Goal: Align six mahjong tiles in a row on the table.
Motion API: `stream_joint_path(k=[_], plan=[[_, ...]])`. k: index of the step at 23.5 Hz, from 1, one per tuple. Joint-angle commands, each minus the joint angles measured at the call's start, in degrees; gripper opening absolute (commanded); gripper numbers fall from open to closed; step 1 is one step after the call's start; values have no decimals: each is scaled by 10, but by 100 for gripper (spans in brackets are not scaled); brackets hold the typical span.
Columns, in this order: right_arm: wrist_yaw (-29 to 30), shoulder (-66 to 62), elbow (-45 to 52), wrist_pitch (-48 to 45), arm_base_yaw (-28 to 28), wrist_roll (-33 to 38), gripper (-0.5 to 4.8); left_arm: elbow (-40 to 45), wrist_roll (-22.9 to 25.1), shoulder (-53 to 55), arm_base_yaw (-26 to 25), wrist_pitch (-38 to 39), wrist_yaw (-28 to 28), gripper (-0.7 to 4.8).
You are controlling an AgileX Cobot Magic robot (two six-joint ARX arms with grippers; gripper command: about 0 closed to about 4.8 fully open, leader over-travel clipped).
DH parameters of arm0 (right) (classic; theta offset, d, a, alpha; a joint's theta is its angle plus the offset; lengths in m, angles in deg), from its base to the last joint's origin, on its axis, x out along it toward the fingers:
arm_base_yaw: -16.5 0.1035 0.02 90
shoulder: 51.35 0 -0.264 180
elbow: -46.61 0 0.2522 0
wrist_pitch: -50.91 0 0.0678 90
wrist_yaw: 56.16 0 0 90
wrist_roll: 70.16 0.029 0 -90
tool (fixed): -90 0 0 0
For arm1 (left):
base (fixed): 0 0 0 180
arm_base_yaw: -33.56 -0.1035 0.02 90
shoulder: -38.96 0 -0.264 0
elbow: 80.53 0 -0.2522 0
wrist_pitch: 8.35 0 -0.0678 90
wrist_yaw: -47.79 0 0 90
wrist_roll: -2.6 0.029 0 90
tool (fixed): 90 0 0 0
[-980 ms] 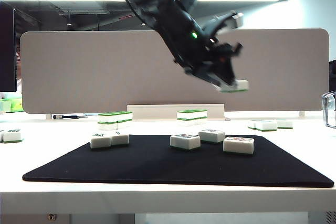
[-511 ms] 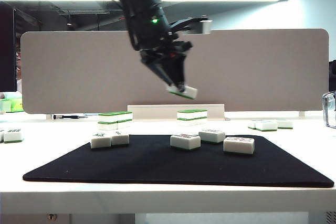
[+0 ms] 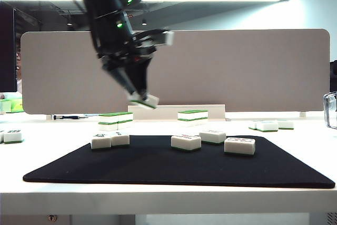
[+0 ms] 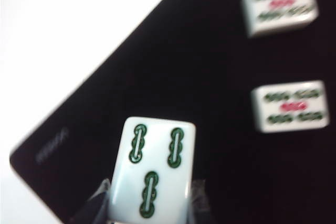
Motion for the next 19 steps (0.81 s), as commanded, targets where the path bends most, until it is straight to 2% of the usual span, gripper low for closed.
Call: stream_joint_path(k=[1,8,12,16,18,19], plan=[[-1,7,-1,-5,0,-2,-1,17,-56,-16,-24,-2,1,116],[-1,7,-1,-5,0,-2,-1,24,-145,-20,-38,-10,0,116],[-1,7,-1,-5,0,-2,-1,24,-224,-14,-21,-2,0,116],[-1,7,-1,-5,0,-2,-1,24,-352,-7,-8,0,1,116],[-1,7,-1,-5,0,-2,-1,24,-471,4,-3,-8,-4,117],[0,7,-1,-5,0,-2,-1,24,-506,9,-3,-8,-5,117]])
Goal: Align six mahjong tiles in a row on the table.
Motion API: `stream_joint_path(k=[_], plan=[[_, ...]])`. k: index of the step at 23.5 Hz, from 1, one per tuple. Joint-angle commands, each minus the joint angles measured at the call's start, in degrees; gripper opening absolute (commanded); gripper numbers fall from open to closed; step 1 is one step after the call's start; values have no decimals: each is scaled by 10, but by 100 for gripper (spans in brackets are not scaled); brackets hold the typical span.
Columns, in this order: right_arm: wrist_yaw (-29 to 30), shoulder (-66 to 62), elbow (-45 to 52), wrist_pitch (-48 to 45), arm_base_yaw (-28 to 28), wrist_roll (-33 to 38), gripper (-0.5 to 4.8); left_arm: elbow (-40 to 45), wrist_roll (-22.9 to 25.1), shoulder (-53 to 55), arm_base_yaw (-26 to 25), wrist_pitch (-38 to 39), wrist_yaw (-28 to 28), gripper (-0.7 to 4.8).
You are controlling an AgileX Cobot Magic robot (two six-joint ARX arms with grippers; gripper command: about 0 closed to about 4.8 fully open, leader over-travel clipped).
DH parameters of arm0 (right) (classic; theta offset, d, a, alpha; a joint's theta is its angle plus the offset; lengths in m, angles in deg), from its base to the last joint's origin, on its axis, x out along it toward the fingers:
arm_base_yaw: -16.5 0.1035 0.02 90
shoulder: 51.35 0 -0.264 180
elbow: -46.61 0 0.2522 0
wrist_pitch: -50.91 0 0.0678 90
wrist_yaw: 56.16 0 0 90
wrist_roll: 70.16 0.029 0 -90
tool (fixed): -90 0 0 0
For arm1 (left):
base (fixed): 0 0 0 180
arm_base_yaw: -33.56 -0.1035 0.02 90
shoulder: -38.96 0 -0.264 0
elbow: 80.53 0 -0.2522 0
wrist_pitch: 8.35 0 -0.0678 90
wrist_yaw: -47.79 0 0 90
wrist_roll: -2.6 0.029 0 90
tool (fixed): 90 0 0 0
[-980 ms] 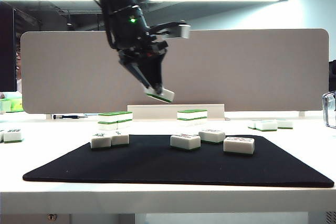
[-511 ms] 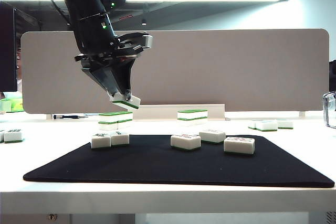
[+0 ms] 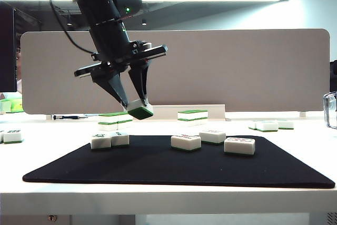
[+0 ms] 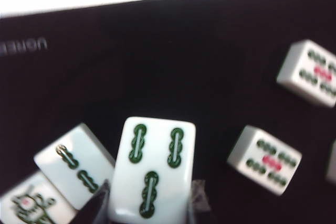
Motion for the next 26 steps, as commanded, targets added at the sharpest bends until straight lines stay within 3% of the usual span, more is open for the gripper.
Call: stream_joint_path(k=[1,6,15,22,26], plan=[[-1,7,-1,-5,0,-2,-1,-1,-142,11,-2,-8,-4,117],[-1,7,-1,-6,0,-2,-1,1,-242,21,9,-14,-20,116],[-1,7,-1,-5,0,-2,-1,1,-252,32,53,-40,-115,116],[-1,7,-1,-5,0,-2,-1,1,-330,61,63,-40,-115,117],[-1,7,-1,-5,0,-2,-1,1,-330,68,68,-42,-111,121]])
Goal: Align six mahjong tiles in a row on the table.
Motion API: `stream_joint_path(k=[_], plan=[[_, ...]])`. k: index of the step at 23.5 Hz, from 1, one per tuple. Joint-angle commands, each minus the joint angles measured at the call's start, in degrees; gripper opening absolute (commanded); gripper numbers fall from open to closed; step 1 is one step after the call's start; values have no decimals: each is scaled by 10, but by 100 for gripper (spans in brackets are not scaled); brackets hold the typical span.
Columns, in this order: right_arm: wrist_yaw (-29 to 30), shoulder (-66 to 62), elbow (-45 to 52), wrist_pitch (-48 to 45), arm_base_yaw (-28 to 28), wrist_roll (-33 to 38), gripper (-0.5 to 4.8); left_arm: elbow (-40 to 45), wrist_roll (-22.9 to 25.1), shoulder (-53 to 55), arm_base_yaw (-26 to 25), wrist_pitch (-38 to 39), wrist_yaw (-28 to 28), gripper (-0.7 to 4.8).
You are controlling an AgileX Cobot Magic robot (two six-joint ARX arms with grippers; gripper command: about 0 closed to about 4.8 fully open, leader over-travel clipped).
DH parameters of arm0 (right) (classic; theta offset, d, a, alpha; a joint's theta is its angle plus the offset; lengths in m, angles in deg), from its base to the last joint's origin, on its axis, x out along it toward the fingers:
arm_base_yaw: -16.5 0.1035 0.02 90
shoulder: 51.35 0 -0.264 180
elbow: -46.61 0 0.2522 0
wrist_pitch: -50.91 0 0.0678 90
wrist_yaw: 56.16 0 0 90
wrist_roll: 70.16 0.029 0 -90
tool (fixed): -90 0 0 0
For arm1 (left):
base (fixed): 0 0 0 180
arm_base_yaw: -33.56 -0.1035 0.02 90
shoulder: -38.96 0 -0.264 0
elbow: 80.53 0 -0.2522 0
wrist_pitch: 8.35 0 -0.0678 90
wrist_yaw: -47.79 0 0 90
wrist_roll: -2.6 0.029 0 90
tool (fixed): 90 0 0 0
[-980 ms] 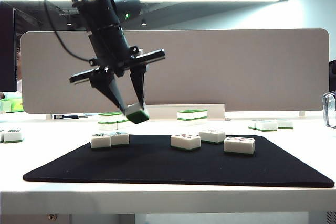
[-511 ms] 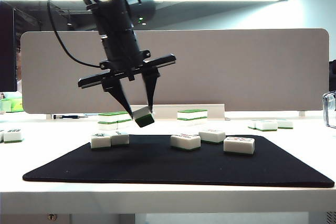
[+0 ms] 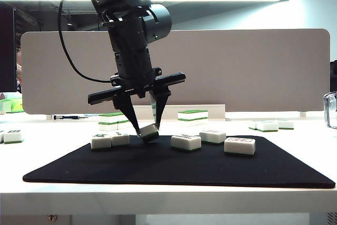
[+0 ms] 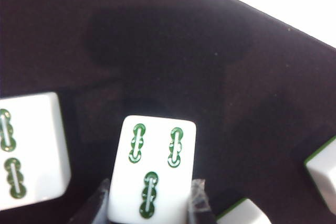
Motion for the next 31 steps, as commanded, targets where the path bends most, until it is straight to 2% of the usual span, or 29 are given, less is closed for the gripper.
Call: stream_joint_path(k=[1,5,9,10,14,19,21,23,25,27,31], plan=[[-1,7,-1,-5,0,-2,-1,0,-4,1,3,-2,2,121],[-1,7,-1,-5,0,-2,-1,-1,-3,1,3,-1,3,137],[-1,7,-1,-5,0,-2,-1,-1,-3,1,3,-3,19,263],[-1,7,-1,-5,0,-2,-1,-1,-3,1,3,-4,24,277],[-1,7,-1,-5,0,-2,-1,-13,7,0,3,-2,49,277],[-1,7,-1,-5,0,-2,-1,-80,92,-2,4,33,56,275],[-1,7,-1,-5,0,-2,-1,-92,115,-2,5,29,57,253],[-1,7,-1,-6,0,-2,-1,-90,146,3,9,28,54,151],[-1,7,-1,-5,0,-2,-1,-89,192,17,17,26,52,142],[-1,7,-1,-6,0,-2,-1,-89,215,27,22,26,50,142],[-1,7,-1,-5,0,-2,-1,-89,233,44,22,29,50,143]])
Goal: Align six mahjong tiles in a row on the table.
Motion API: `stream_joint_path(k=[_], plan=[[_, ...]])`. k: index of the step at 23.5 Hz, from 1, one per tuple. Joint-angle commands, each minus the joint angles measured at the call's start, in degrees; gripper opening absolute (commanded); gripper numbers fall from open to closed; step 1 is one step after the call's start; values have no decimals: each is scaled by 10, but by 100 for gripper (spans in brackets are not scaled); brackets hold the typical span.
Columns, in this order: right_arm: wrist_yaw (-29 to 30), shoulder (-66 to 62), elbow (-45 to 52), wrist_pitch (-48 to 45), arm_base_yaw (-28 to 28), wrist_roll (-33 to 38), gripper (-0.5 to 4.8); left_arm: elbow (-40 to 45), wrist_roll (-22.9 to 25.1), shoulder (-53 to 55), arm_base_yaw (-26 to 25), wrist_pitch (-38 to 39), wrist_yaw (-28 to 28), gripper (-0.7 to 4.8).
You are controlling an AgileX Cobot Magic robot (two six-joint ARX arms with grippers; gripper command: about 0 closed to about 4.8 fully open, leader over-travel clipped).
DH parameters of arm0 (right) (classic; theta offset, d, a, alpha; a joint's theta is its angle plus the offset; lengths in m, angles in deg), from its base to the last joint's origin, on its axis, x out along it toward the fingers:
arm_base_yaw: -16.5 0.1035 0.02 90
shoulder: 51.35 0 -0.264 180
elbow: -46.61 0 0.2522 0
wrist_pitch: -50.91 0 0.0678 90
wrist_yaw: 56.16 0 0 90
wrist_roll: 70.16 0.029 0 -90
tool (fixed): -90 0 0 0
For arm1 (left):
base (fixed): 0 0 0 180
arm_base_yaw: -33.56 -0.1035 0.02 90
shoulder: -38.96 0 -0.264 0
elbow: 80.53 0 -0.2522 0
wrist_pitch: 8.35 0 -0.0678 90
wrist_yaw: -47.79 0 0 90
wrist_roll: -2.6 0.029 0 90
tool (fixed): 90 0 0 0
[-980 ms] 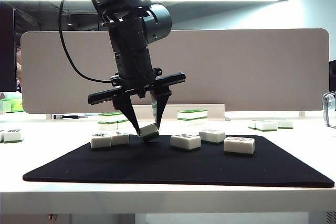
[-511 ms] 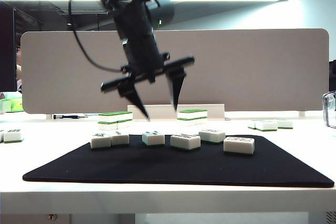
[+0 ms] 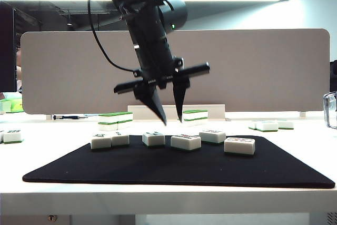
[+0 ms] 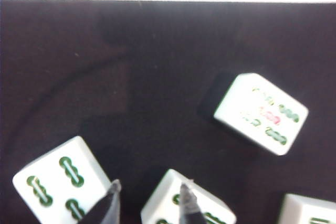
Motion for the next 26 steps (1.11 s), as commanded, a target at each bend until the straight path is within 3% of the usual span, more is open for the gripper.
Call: stream_joint_path(k=[1,7,13,20,26], plan=[[-1,7,-1,-5,0,-2,-1,0,18,10,-1,2,-4,142],[-1,7,-1,-6,0,-2,-1,0,48,25,-1,18,-12,143],[-1,7,-1,-6,0,-2,-1,0,46,25,-11,28,-40,143],[-1,7,-1,-5,0,-2,-1,0,45,25,-11,-15,-43,142],[-1,7,-1,-5,0,-2,-1,0,46,25,-16,15,-89,143]])
